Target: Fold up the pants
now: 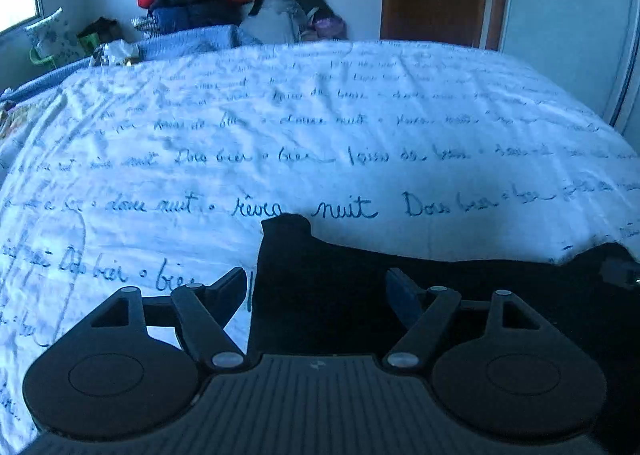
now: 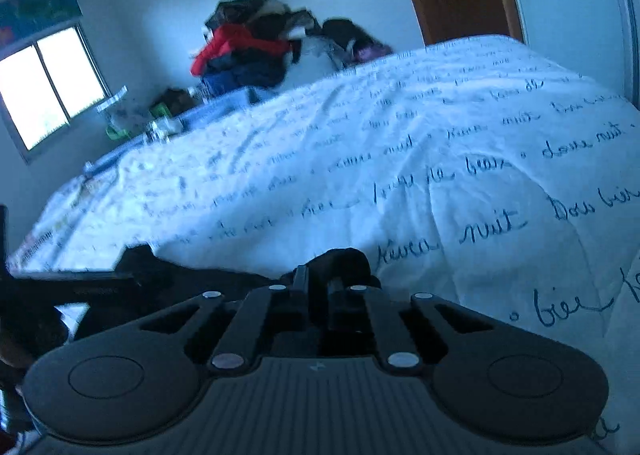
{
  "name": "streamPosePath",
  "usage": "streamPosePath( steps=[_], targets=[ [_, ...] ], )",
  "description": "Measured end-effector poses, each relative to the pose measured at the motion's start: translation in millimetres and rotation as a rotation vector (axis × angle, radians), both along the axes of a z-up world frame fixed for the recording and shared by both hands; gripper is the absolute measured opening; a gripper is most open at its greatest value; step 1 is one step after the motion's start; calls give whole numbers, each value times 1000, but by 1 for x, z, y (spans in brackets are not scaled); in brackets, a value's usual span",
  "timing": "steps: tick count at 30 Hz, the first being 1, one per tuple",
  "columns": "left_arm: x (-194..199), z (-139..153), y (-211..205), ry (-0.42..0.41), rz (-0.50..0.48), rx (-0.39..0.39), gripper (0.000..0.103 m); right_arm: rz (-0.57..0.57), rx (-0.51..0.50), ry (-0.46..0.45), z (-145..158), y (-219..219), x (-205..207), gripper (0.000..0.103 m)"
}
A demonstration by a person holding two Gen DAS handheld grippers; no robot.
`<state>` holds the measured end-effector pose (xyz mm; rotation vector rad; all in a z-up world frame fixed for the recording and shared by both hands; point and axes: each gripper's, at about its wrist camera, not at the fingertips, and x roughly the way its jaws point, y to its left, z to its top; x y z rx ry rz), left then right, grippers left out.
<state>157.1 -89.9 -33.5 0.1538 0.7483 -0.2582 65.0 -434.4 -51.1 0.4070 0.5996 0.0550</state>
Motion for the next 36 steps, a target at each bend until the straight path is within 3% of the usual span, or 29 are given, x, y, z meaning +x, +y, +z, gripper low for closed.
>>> streamPosePath(
  steps=[2, 5, 9, 13, 17, 21, 24, 27, 32, 36],
  targets=[
    [-14, 8, 3, -27, -18, -3, 76, -17, -2, -14, 4, -2, -8, 19],
    [-35, 18, 8, -54, -52, -29, 76, -74, -56, -66, 19, -1, -31, 20],
    [-56, 18, 6, -42, -105, -31, 78, 22, -114, -100, 34, 20, -56, 20],
    [-59, -4, -6, -23, -121, 55, 80, 143, -151, -39, 22, 42, -55, 19],
    [-71, 10, 5, -30, -95, 1, 71, 101, -149, -11, 17, 39, -53, 20],
    [-91, 16, 12, -31, -141, -15, 75, 155, -167, -42, 29, 48, -71, 20],
    [-100, 3, 8, 0, -178, 27, 75, 192, -193, -5, 19, 59, -75, 20],
    [-112, 3, 5, -32, -175, 78, 75, 170, -182, 12, 13, 59, -78, 20],
    [-124, 15, 11, -21, -174, 8, 88, 176, -216, -21, 30, 68, -93, 22],
    [-130, 3, 8, 6, -192, 47, 88, 197, -243, 23, 16, 73, -92, 25]
  ],
)
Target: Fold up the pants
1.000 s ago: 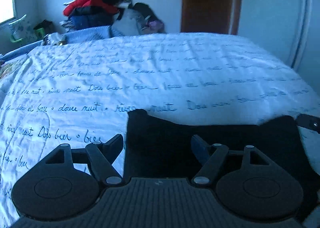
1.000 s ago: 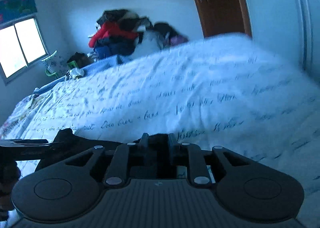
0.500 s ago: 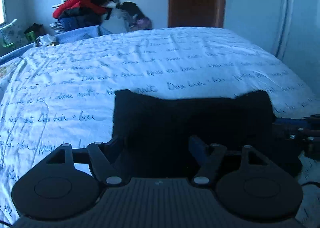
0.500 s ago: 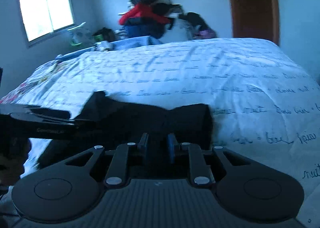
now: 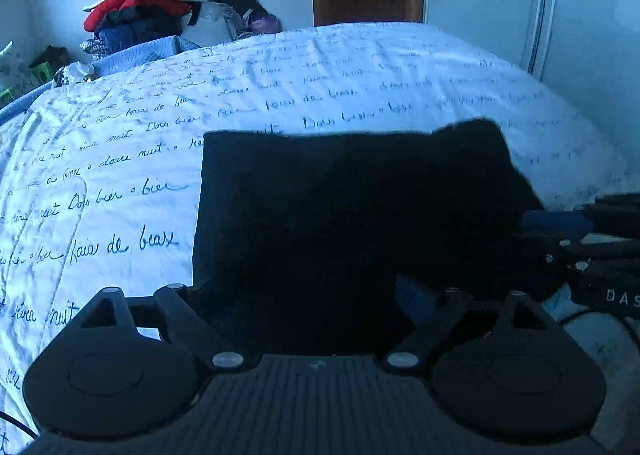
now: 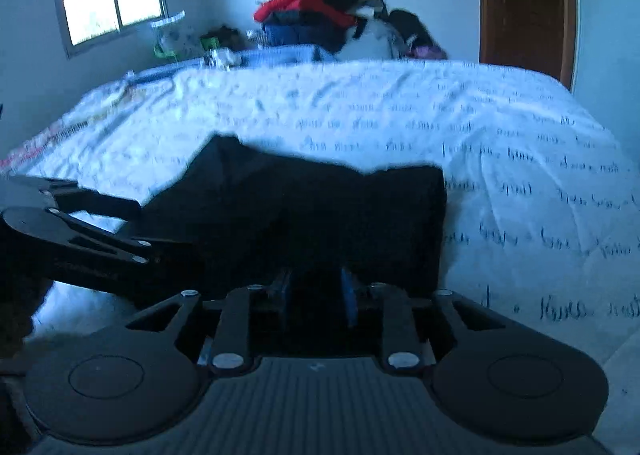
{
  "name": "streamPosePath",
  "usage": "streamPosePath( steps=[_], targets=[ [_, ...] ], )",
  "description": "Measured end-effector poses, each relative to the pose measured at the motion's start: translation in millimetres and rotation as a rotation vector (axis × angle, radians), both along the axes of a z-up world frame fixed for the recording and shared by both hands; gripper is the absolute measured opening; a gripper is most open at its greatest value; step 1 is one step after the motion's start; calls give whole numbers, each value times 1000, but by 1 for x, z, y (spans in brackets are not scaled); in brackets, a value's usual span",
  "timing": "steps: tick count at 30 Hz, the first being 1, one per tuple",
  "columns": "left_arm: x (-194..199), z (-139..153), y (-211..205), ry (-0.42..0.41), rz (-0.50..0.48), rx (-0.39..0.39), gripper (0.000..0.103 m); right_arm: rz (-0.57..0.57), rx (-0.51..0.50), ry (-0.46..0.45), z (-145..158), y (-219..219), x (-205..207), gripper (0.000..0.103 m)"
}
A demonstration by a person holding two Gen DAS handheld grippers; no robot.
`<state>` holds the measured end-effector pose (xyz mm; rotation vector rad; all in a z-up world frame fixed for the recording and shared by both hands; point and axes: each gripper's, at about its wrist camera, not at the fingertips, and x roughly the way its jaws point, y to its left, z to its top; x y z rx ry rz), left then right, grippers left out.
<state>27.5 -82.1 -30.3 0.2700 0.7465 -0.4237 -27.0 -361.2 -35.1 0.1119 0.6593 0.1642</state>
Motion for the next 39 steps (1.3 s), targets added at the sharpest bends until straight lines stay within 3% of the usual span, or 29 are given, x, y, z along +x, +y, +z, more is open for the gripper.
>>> streamPosePath(
  steps=[3, 7, 9, 11, 16, 20, 23, 33, 39],
  targets=[
    [-6, 5, 0, -21, -6, 12, 87, -5, -7, -11, 3, 2, -7, 26],
    [3, 18, 11, -54, 44, -32, 88, -16, 13, -55, 15, -2, -13, 32],
    [13, 22, 19, -64, 82, -39, 88, -34, 15, -68, 17, -7, -12, 46],
    [25, 22, 30, -48, 115, -59, 88, -61, 9, -66, 16, -15, -8, 52],
    [47, 17, 52, -7, 173, -77, 88, -120, 103, -39, 7, -46, 5, 52],
    [55, 13, 61, -13, 237, -32, 88, -155, 143, -24, 0, -60, 9, 52],
    [57, 10, 61, 6, 234, -35, 90, -147, 174, -14, -6, -63, 12, 62],
    [73, -5, 64, 116, 198, -122, 93, -133, 358, 47, -27, -89, 25, 63],
    [84, -12, 74, 191, 179, -206, 96, -62, 432, 80, -33, -97, 33, 67]
  ],
)
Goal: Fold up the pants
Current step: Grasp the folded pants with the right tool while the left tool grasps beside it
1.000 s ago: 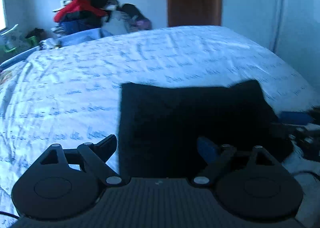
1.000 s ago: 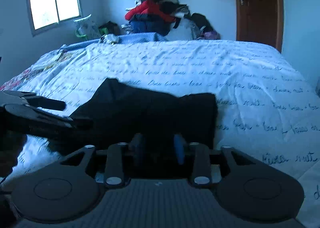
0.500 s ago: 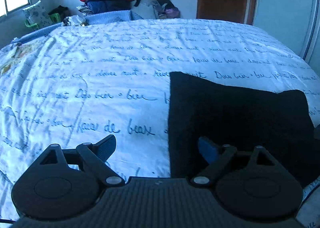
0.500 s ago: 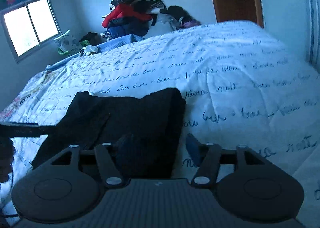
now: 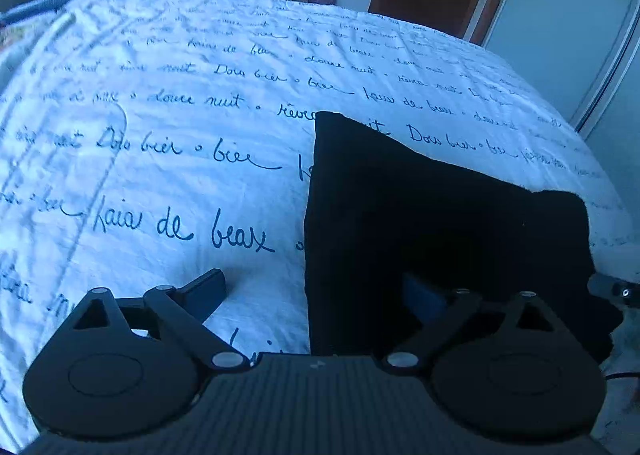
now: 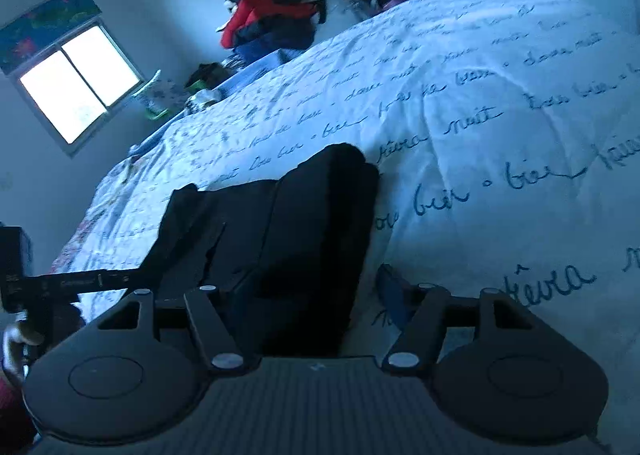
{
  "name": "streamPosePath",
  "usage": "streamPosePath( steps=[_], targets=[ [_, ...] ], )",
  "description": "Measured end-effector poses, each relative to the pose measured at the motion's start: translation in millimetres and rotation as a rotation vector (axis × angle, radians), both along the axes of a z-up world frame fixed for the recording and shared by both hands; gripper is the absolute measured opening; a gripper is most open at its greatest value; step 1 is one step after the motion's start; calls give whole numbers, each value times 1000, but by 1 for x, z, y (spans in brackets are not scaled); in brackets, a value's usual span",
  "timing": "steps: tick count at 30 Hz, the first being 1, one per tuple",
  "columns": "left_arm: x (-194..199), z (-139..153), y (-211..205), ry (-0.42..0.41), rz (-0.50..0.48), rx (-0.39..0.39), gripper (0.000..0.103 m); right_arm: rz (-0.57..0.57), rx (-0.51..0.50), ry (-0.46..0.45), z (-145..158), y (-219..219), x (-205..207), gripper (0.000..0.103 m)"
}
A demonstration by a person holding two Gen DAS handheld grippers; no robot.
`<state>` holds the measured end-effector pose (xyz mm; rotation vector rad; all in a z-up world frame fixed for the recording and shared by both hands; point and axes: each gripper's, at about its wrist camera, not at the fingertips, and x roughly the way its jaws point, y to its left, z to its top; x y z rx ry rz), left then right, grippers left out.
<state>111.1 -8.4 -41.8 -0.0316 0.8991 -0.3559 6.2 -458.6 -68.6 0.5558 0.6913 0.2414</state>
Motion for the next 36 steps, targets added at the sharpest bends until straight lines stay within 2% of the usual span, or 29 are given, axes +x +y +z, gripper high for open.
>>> streamPosePath(
  steps=[10, 14, 18, 23, 25, 26, 27, 28, 29, 30, 33, 36],
  targets=[
    [9, -1, 2, 45, -39, -105, 97, 146, 116, 18, -6, -5, 27, 67],
    [13, -3, 0, 64, -83, -179, 97, 211, 168, 19, -9, -6, 36, 67],
    [17, -7, -9, 110, -152, -284, 97, 277, 255, 23, -16, -4, 50, 68],
    [19, -11, -22, 77, -159, -269, 96, 302, 327, 21, -20, 6, 71, 68],
    [19, -11, -24, 66, -155, -251, 91, 290, 330, 20, -19, 9, 76, 66],
    [19, -11, -23, 60, -150, -243, 86, 280, 326, 22, -19, 10, 77, 59],
    [20, -11, -24, 54, -140, -232, 77, 265, 309, 29, -19, 10, 76, 44],
    [19, -10, -24, 47, -127, -215, 72, 243, 282, 41, -20, 9, 74, 38],
    [18, -9, -23, 41, -116, -197, 61, 229, 276, 44, -21, 8, 71, 34],
    [18, -8, -21, 36, -109, -186, 52, 218, 283, 39, -22, 7, 67, 31],
    [17, -7, -15, 27, -92, -207, 33, 192, 242, 19, -17, 12, 58, 30],
    [10, -2, -10, -9, -86, -207, 25, 185, 165, -15, -4, 22, 52, 28]
  ],
)
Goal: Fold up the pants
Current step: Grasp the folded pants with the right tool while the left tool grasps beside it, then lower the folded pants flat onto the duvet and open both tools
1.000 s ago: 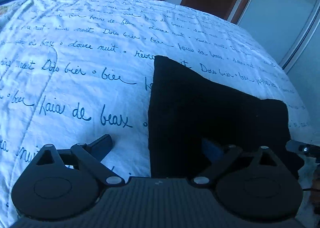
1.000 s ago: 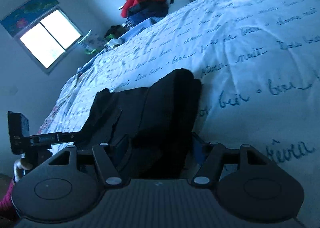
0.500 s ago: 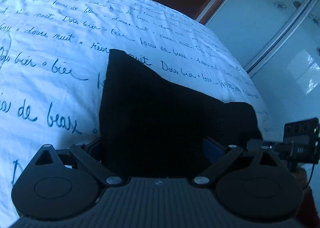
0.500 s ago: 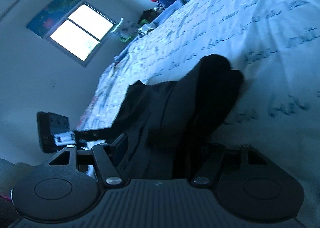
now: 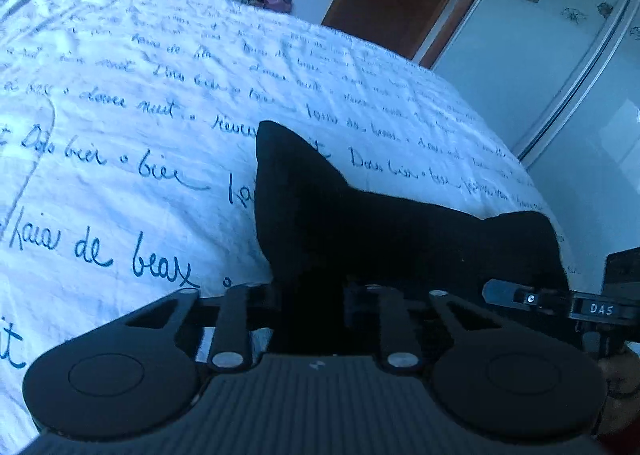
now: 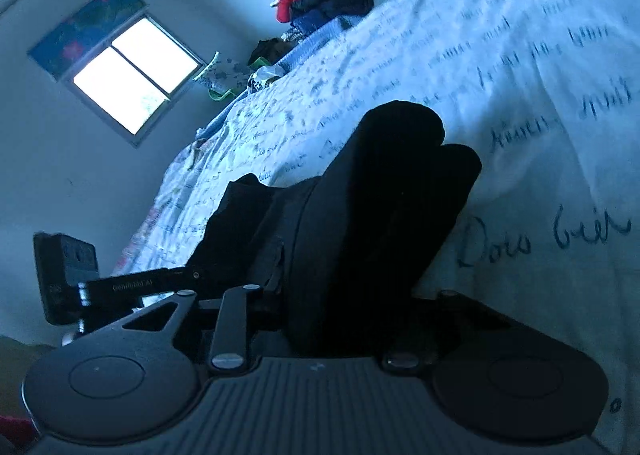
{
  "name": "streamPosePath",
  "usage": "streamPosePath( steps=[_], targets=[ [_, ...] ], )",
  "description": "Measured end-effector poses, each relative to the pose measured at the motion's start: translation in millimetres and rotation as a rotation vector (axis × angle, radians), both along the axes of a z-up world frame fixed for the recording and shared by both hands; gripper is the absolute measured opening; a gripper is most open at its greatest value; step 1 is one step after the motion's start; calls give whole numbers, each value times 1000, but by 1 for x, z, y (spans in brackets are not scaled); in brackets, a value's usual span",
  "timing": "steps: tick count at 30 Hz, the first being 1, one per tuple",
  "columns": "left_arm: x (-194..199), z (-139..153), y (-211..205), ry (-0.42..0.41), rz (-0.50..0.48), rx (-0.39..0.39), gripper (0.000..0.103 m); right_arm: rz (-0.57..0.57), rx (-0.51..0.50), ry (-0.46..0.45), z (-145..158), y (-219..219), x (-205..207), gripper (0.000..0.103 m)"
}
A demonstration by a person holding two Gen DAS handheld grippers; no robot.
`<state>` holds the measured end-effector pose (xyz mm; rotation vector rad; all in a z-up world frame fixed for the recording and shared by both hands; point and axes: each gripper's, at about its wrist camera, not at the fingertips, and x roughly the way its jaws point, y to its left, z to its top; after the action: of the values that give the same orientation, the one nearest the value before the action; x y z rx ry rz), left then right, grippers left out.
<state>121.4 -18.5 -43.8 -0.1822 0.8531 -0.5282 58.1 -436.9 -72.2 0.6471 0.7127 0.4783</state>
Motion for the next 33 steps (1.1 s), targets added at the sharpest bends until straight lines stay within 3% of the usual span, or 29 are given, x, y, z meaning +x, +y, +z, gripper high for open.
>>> streamPosePath(
  steps=[5, 9, 15, 19, 22, 24, 26, 27, 30, 33],
  targets=[
    [-16, 21, -3, -142, -5, 67, 22, 28, -74, -105, 33, 13, -3, 26],
    [1, 44, 2, -231, 32, 95, 22, 55, -113, -189, 57, 29, 16, 26],
    [55, 49, 18, -211, 102, 119, 23, 20, -107, -202, 56, 42, 80, 26],
    [83, 28, 20, -144, 126, 177, 26, 1, -130, -93, 30, 55, 117, 29],
    [86, 11, 24, -122, 151, 194, 43, -47, -179, 10, 13, 55, 129, 42],
    [83, 9, 32, -127, 188, 188, 58, -64, -131, 23, 9, 45, 123, 46],
    [77, 12, 38, -146, 235, 214, 68, -61, -92, 48, 9, 31, 114, 49],
    [70, 16, 41, -166, 256, 236, 66, -58, -93, 59, 11, 24, 109, 49],
    [45, 32, 34, -238, 252, 303, 65, -148, -217, 19, 31, 16, 86, 50],
    [18, 43, 13, -306, 204, 339, 68, -298, -423, -108, 57, 32, 49, 52]
  ],
)
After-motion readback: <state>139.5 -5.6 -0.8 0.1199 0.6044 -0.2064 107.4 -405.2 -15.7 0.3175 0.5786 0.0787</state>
